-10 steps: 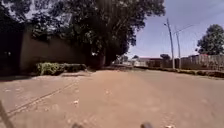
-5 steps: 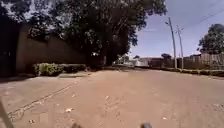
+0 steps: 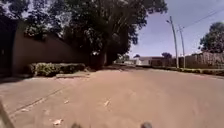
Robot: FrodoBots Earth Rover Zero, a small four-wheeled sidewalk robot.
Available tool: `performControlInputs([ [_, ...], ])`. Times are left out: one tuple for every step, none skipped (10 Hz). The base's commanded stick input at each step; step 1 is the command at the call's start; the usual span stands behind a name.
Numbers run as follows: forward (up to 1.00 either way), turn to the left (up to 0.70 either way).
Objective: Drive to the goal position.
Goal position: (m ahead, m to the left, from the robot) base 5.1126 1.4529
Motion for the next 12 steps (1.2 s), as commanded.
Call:
performControlInputs([
  [0.7, 0.0],
  [0.7, 0.0],
  [0.7, 0.0],
  [0.7, 0.0],
  [0.7, 0.0],
  [0.7, 0.0],
  [0.7, 0.0],
  [0.7, 0.0],
  [0.7, 0.0],
  [0.7, 0.0],
  [0.7, 0.0],
  [0.7, 0.0],
])
